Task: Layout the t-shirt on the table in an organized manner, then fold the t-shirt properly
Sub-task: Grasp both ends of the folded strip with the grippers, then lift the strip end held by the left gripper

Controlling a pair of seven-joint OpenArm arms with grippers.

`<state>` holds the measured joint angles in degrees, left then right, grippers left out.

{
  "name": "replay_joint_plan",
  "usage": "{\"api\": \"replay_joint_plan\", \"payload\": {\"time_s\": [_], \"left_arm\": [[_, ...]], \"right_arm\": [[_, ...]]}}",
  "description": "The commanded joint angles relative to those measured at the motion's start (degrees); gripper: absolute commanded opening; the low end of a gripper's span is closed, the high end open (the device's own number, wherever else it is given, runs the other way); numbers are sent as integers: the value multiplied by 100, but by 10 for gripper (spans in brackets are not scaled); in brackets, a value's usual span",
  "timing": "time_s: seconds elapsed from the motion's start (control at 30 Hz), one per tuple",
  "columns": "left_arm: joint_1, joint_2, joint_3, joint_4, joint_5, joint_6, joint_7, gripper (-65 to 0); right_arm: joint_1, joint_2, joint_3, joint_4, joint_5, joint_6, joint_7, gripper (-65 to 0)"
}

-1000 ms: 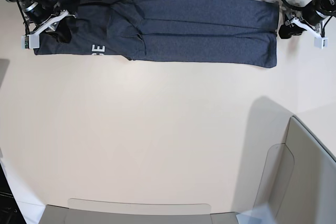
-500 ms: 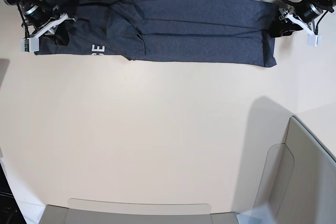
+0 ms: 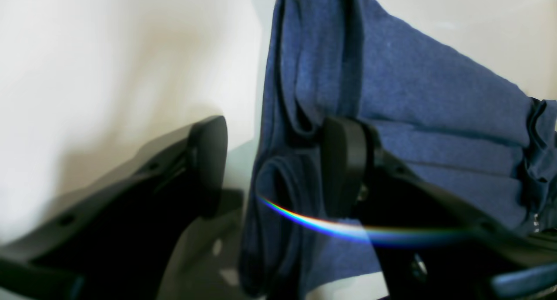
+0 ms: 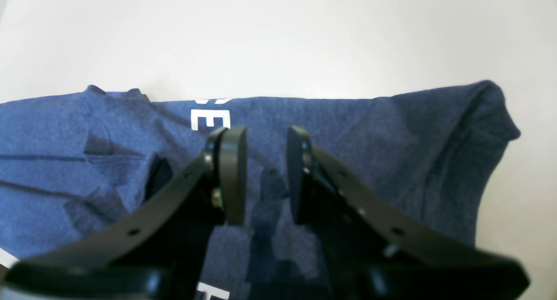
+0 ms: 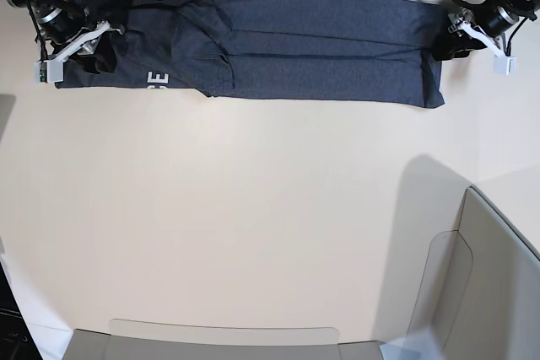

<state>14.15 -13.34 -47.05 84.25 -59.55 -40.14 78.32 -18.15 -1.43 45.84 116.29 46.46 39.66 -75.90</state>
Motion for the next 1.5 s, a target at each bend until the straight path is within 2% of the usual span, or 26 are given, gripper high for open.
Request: {"api": "replay_joint_plan", "payload": {"time_s": [0.0, 0.17, 0.27, 0.47, 0.77, 0.93, 1.37, 1.4, 1.47], "left_arm": [[22, -41, 103, 37, 78, 14, 168, -313], [31, -41, 208, 37, -133, 14, 168, -313], [13, -59, 612, 46, -107, 14, 168, -313], [31, -59, 982, 46, -89, 14, 168, -313], [31, -59, 973, 46, -89, 14, 168, -318], [84, -208, 955, 46, -80, 14, 168, -380], [189, -208, 946, 54, -80, 14, 168, -390], [189, -208, 946, 54, -80, 14, 168, -407], [154, -208, 946, 54, -80, 14, 168, -480]], "right_arm": [[26, 60, 35, 94, 132, 12, -63, -481], [70, 51, 9, 94, 132, 12, -63, -481], [70, 33, 0, 85, 132, 12, -63, -481], [70, 51, 35, 85, 132, 12, -63, -481], [88, 60, 44, 85, 115, 12, -63, -482], [105, 68, 53, 85, 97, 12, -63, -482], [114, 68, 53, 85, 88, 12, -45, -482], [114, 68, 53, 85, 88, 12, -45, -482], [114, 68, 70, 85, 88, 12, -45, -482]]}}
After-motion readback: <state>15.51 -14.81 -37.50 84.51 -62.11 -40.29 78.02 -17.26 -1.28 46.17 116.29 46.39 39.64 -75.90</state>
